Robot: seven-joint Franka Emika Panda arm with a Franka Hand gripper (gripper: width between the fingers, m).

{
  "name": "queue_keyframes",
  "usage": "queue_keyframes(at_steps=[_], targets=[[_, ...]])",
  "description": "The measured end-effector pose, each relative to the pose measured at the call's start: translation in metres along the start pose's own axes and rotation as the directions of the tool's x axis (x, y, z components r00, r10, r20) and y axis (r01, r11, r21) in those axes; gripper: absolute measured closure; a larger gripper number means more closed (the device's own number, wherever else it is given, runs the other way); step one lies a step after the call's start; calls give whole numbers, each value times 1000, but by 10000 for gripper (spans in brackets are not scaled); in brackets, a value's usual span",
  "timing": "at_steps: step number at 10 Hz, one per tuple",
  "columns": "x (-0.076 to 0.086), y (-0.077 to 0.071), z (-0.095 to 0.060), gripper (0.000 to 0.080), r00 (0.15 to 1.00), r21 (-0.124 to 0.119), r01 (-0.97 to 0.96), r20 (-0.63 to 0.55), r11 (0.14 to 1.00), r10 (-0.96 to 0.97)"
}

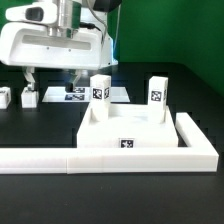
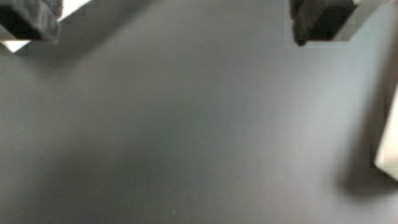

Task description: Assemble square table

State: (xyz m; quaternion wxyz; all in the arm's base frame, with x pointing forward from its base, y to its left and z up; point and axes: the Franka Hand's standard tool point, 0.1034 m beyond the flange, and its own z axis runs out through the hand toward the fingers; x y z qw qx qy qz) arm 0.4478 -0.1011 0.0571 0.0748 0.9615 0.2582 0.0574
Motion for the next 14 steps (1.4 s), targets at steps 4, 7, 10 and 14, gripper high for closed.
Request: queue_keyframes(at_steps=[4,7,10,14], targets=[[-2,1,1,151,976,9,-218,3,976,218],[-18,0,8,151,917,18,-397,46,918,396],[-47,9,13,151,906,25,-416,98,909,412],[-47,9,13,151,911,29,-404,105,914,399]])
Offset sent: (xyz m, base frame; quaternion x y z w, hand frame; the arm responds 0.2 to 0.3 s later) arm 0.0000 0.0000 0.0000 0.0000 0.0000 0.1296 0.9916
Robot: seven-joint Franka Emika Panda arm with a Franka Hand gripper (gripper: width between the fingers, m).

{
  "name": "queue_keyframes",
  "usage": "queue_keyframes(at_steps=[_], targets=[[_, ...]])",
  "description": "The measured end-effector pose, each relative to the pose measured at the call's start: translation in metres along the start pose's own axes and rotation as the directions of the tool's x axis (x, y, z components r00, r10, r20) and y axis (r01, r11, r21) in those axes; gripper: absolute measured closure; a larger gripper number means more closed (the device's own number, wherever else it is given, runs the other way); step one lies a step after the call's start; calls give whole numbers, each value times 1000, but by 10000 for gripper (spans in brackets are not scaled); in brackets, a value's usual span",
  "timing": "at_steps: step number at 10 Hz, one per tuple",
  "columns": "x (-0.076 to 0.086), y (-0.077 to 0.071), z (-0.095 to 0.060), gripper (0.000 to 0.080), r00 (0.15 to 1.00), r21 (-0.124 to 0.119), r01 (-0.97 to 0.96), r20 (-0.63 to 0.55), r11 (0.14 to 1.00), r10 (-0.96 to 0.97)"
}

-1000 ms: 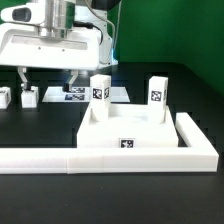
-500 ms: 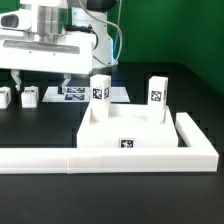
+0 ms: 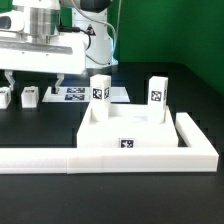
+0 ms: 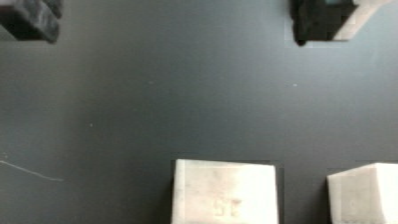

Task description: Assemble square table

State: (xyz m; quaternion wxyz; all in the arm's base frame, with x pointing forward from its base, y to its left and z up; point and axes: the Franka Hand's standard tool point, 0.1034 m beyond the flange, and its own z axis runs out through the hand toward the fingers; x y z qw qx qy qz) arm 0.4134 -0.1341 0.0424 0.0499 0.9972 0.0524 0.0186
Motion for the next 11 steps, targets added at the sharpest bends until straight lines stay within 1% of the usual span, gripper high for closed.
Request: queue_keyframes(at_steps=[1,2,3,4,5,6,8,9,10,11], targets=[[-4,7,1,151,1000,6,-5,19,1000,5],[-13,16,3,151,999,4,-14,30,1000,14],[-19,22,3,151,999,9,-6,42,1000,6],[-21,26,-2,151,999,15,-7,45,1000,6],[-25,25,-3,151,999,19,-12,49,1000,11],[-24,23,-1,151,998,25,-7,62,1000,5],[-25,23,-1,151,998,26,-6,66,1000,4],[-32,17,3,151,991,57,-13,132,998,6],[-31,11,1,151,979,91,-18,203,996,-1],[-28,9,0,151,972,105,-17,234,994,-8]])
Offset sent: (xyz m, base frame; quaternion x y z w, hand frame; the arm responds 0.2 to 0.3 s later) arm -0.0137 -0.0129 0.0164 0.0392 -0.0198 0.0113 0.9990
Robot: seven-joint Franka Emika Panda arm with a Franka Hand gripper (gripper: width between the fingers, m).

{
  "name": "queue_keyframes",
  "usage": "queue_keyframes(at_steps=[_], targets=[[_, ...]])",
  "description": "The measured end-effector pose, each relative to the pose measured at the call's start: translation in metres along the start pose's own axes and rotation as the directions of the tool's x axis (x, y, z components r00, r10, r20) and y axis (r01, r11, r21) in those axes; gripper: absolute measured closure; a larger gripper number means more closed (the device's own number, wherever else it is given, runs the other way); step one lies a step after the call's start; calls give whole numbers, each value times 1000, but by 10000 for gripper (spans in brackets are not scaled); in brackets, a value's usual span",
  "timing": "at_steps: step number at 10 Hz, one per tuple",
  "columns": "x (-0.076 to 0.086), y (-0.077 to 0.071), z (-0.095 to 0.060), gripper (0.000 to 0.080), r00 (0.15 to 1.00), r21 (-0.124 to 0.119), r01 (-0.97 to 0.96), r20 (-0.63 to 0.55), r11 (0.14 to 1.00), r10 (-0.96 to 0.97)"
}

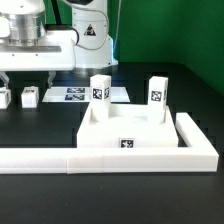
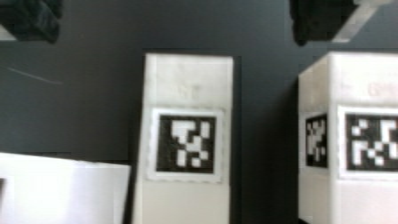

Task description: Assemble square table

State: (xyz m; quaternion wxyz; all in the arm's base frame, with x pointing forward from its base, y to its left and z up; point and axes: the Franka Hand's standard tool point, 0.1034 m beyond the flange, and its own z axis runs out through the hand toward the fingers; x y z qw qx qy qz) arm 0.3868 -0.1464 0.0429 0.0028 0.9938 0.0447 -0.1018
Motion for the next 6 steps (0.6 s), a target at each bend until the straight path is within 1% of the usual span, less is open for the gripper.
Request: queue_keyframes(at_steps=[1,2,3,4,5,6], targets=[[-5,-6,2,151,997,29,-8,77,1000,6],[-5,-10,4,151,990,45,-4,138,999,-3],[-5,-10,6,151,981,50,3,192,999,-13],[-9,-10,14,151,970,45,10,242,999,-21],[-17,-10,20,151,943,33,16,332,999,-26],[-19,-9,24,151,919,21,23,394,999,-30]])
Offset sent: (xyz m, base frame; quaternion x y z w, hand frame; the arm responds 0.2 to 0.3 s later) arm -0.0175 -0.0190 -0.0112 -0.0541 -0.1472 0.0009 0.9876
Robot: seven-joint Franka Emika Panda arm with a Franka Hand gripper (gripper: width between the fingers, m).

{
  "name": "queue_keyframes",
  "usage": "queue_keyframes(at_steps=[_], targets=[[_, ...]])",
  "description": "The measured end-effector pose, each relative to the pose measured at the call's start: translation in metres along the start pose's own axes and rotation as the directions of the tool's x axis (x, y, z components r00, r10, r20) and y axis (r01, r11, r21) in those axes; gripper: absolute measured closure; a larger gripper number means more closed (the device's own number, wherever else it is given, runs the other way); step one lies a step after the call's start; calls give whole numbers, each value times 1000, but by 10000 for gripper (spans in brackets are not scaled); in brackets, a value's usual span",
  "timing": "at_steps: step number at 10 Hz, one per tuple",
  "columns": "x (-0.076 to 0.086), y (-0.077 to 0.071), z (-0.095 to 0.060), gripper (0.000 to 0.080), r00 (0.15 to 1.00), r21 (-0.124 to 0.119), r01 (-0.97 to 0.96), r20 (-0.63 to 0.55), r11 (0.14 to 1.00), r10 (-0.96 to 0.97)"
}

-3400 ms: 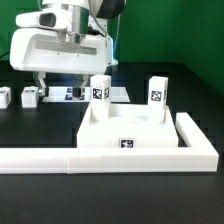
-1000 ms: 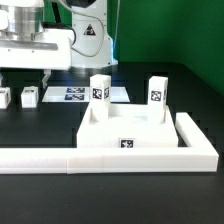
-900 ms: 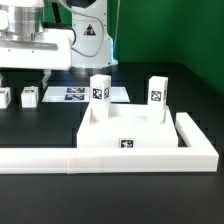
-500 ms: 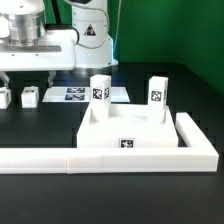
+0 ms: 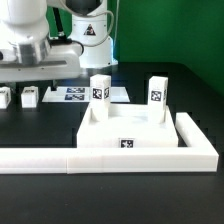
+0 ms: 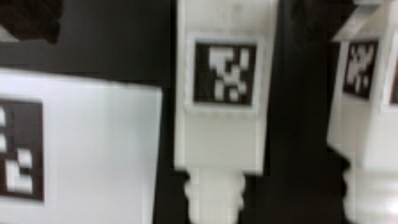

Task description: Assemble square table

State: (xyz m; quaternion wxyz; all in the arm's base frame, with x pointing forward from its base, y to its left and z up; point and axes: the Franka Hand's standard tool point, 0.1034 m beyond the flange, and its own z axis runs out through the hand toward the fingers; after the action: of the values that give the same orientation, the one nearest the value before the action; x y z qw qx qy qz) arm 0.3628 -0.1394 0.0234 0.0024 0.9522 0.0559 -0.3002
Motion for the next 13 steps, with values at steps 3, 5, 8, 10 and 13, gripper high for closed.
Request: queue_keyframes(at_steps=[3,5,8,10,13], targets=[[-4,-4,-2,151,986,-9,7,164,1000,-5],[2,0,3,151,990,-18,23,142,1000,-21],[4,4,9,238,991,-16,50,128,999,-48],[0,1,19,512,990,-16,55,129,998,-52],[2,-3,18,511,989,-22,64,132,998,-60]])
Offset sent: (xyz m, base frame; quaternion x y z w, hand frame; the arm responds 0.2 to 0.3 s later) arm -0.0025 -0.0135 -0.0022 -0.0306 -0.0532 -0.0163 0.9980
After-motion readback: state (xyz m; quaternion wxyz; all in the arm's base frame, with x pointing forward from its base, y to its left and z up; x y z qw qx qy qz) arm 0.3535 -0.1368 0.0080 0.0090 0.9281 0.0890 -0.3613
